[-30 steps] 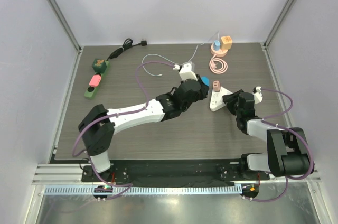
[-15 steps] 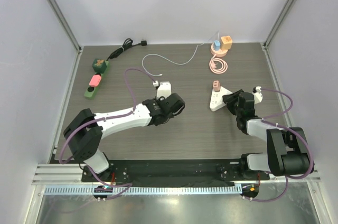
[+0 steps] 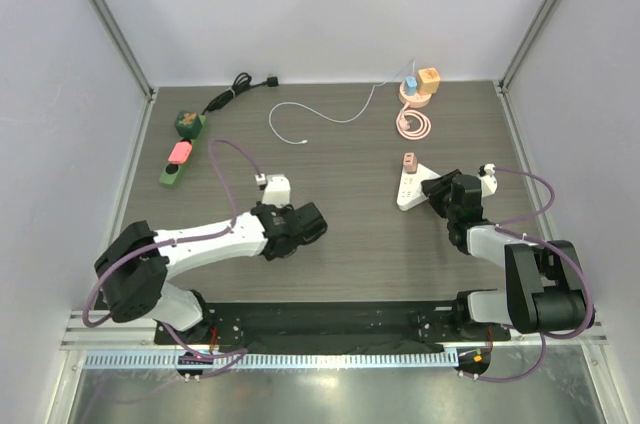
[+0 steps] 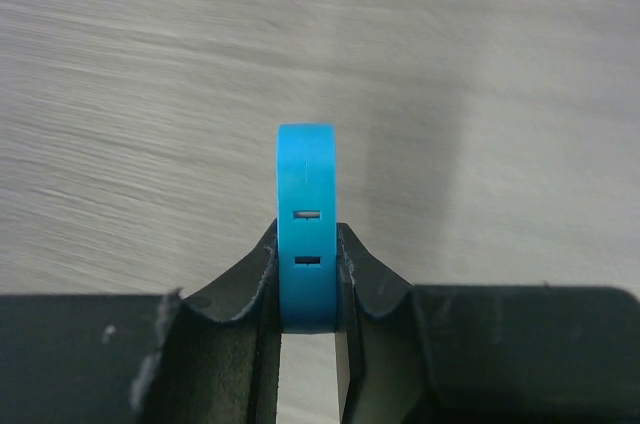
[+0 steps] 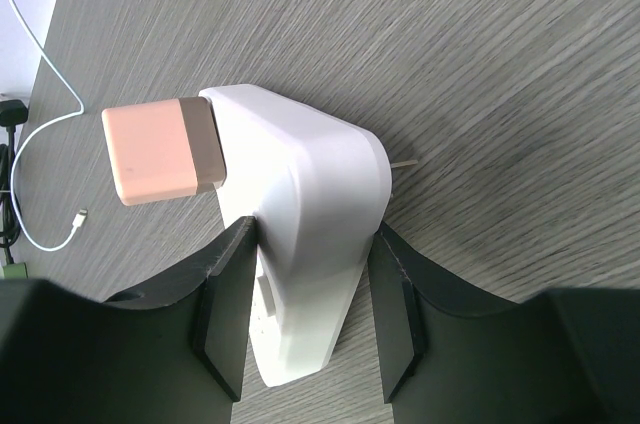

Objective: Pull the plug off the socket

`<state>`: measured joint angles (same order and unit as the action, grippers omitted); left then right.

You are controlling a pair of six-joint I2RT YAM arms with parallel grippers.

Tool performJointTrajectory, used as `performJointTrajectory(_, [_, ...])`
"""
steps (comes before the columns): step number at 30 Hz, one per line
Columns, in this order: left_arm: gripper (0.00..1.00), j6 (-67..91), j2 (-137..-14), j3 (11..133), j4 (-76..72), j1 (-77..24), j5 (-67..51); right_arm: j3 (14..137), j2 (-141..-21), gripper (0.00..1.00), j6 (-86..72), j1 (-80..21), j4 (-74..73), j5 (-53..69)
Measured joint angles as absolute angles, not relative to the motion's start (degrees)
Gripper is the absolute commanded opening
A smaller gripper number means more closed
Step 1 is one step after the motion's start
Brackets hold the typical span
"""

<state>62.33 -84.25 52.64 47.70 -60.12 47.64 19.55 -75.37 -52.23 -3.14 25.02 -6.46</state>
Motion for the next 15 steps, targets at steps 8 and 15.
performJointTrajectory(8, [0.01,67.55,-83.94,51.92,51.68,-37.85,47.35,19.55,-75.37,0.01,-52.23,-3.14,25.02,-6.46])
performJointTrajectory(15, [0.34,72.47,-85.08,51.96,57.60,-32.99,49.10,19.73,-75.44,0.01,-52.25,-3.14,24.80,-6.46])
